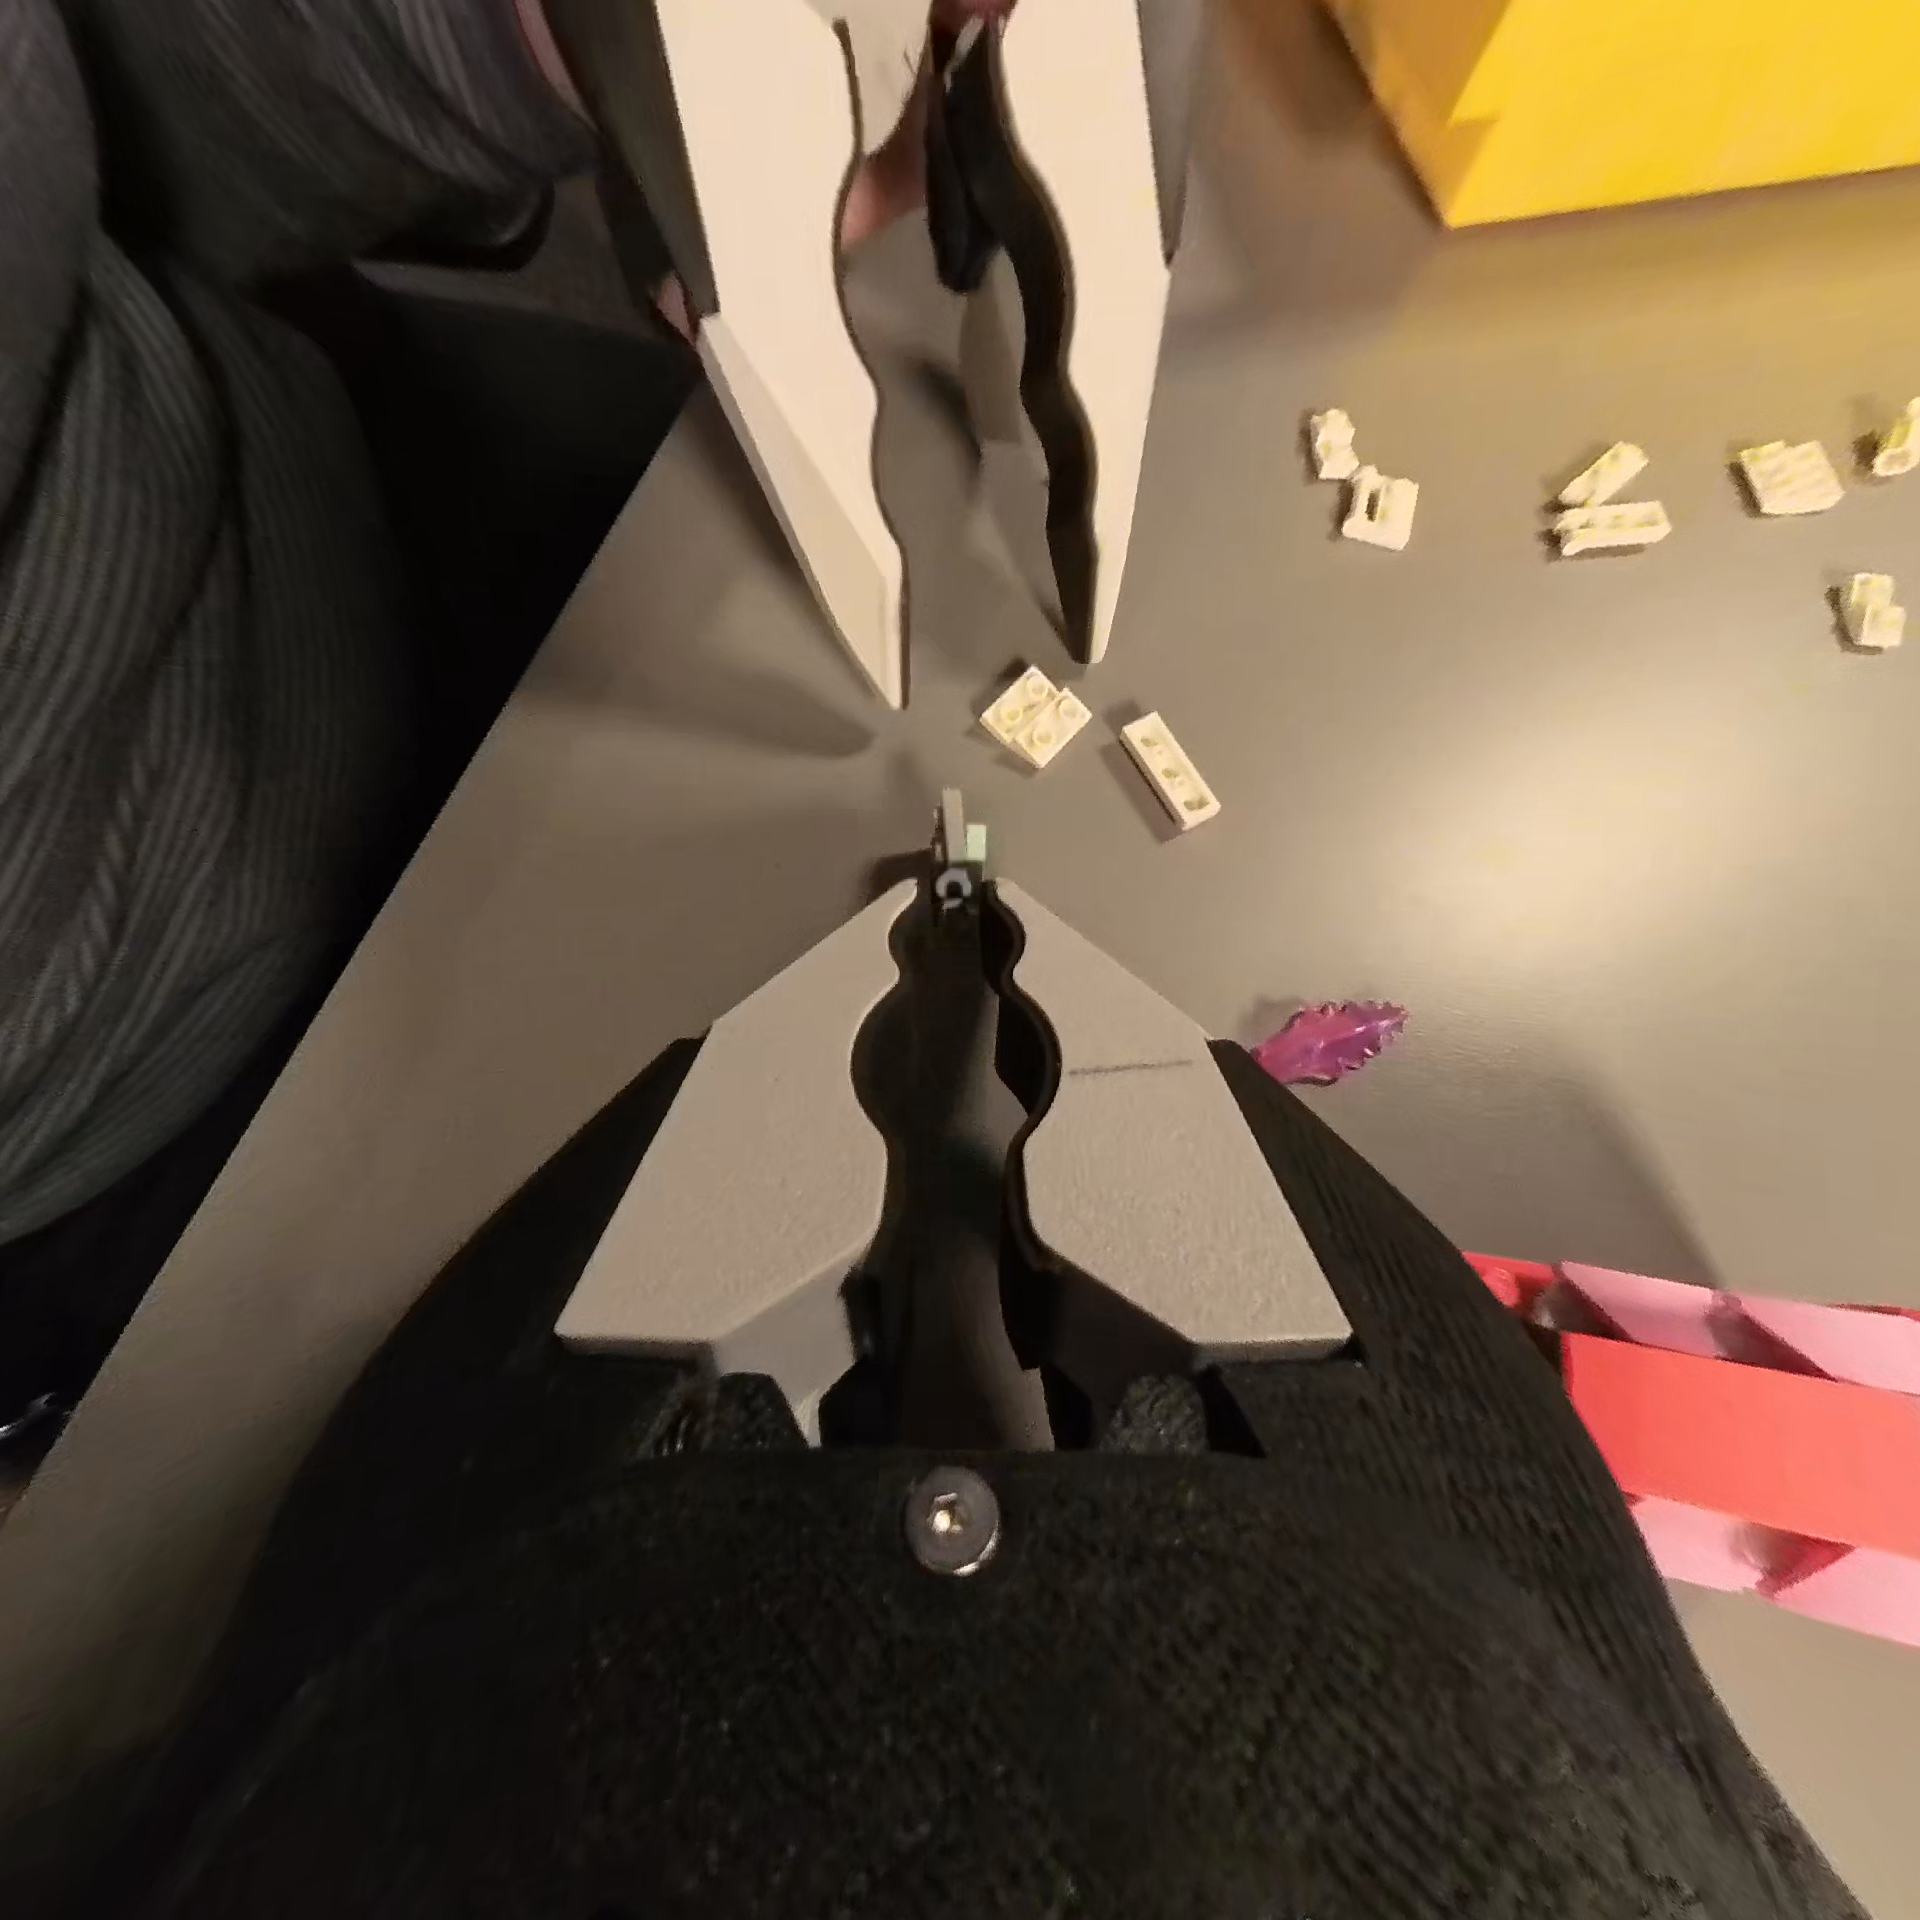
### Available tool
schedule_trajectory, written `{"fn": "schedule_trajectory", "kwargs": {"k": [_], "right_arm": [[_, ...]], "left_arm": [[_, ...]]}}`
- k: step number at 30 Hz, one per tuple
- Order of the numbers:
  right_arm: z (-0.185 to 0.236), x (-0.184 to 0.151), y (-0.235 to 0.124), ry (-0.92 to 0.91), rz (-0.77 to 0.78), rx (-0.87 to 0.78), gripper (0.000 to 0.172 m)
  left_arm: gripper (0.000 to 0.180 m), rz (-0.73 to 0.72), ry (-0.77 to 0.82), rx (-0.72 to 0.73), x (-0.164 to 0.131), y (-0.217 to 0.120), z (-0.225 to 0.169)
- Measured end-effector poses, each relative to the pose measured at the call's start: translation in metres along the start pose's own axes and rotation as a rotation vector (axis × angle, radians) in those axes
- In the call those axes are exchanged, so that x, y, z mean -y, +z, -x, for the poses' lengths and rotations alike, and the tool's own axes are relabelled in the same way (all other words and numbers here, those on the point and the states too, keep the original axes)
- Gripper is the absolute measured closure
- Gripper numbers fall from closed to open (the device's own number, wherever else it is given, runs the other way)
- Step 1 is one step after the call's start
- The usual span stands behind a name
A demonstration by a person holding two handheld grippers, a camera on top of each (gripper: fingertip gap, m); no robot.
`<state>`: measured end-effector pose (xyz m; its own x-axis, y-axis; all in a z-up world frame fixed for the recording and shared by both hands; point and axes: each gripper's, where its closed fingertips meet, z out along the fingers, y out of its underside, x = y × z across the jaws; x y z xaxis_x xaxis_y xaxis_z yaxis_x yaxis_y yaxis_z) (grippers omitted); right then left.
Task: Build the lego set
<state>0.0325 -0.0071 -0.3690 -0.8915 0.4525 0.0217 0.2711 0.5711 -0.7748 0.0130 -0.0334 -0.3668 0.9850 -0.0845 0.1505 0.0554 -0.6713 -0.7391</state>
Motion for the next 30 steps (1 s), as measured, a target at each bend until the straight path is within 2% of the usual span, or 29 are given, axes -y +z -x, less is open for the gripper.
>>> {"fn": "schedule_trajectory", "kwargs": {"k": [10, 20, 25, 30], "right_arm": [[0.0, -0.001, -0.002, -0.008, 0.0, -0.025, 0.163], [0.004, -0.003, -0.005, -0.022, 0.0, -0.033, 0.161], [0.005, -0.005, -0.007, -0.034, 0.0, -0.035, 0.16], [0.006, -0.006, -0.009, -0.026, -0.003, -0.028, 0.149]], "left_arm": [[0.142, -0.001, 0.012, 0.032, 0.002, 0.003, 0.002], [0.142, -0.009, 0.017, 0.006, 0.003, 0.005, -0.003], [0.145, -0.075, 0.045, -0.095, 0.016, 0.004, -0.023], [0.146, -0.035, 0.035, -0.015, 0.01, 0.003, -0.008]]}}
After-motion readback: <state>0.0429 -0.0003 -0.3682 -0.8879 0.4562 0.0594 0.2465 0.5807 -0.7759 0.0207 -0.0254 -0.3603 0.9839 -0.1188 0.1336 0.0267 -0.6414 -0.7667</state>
